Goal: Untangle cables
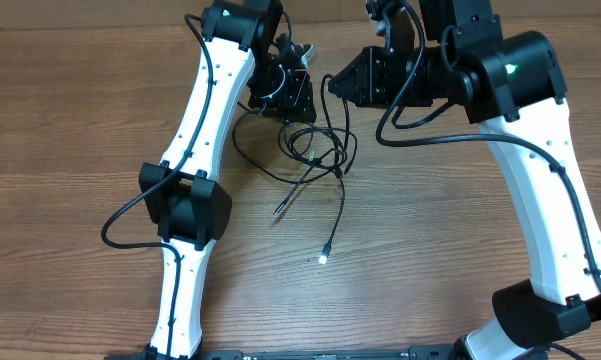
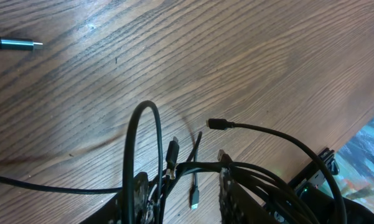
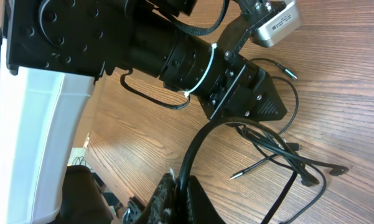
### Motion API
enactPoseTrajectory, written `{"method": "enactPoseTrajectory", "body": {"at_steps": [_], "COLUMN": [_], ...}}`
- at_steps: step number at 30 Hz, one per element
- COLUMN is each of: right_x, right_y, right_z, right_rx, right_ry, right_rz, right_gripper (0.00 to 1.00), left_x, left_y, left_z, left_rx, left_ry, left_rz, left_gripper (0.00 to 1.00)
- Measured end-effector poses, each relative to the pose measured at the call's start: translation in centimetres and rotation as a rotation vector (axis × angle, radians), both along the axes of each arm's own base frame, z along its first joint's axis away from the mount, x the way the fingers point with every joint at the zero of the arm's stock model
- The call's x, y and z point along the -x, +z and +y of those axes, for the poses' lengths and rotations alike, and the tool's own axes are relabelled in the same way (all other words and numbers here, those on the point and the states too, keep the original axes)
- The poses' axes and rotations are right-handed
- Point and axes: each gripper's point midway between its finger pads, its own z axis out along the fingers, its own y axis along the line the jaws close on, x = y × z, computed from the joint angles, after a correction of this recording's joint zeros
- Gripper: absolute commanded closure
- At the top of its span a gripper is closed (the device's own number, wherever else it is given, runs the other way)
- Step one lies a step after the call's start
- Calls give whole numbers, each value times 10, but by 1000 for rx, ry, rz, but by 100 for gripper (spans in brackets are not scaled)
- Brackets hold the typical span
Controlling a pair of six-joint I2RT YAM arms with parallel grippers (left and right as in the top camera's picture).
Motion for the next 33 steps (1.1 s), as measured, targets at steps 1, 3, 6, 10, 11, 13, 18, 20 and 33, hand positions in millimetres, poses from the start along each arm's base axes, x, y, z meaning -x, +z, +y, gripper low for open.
{"method": "enactPoseTrajectory", "body": {"at_steps": [1, 3, 6, 10, 11, 13, 18, 20, 33], "right_x": [0, 0, 0, 0, 0, 0, 0, 0, -3], "right_y": [0, 0, 0, 0, 0, 0, 0, 0, 3], "right_z": [0, 0, 0, 0, 0, 0, 0, 0, 1], "right_rx": [0, 0, -1, -1, 0, -1, 0, -1, -6], "right_ry": [0, 0, 0, 0, 0, 0, 0, 0, 0], "right_rz": [-1, -2, -1, -2, -2, -2, -2, -2, -17], "right_gripper": [96, 96, 96, 96, 96, 96, 96, 96, 96], "left_x": [0, 0, 0, 0, 0, 0, 0, 0, -1], "left_y": [0, 0, 0, 0, 0, 0, 0, 0, 0], "left_z": [0, 0, 1, 1, 1, 1, 1, 1, 0], "left_rx": [0, -2, -4, -4, -4, -4, -4, -4, -3], "left_ry": [0, 0, 0, 0, 0, 0, 1, 0, 1], "left_rz": [0, -1, -1, -1, -1, -1, -1, -2, -2], "left_gripper": [62, 61, 61, 61, 62, 64, 62, 60, 52]}}
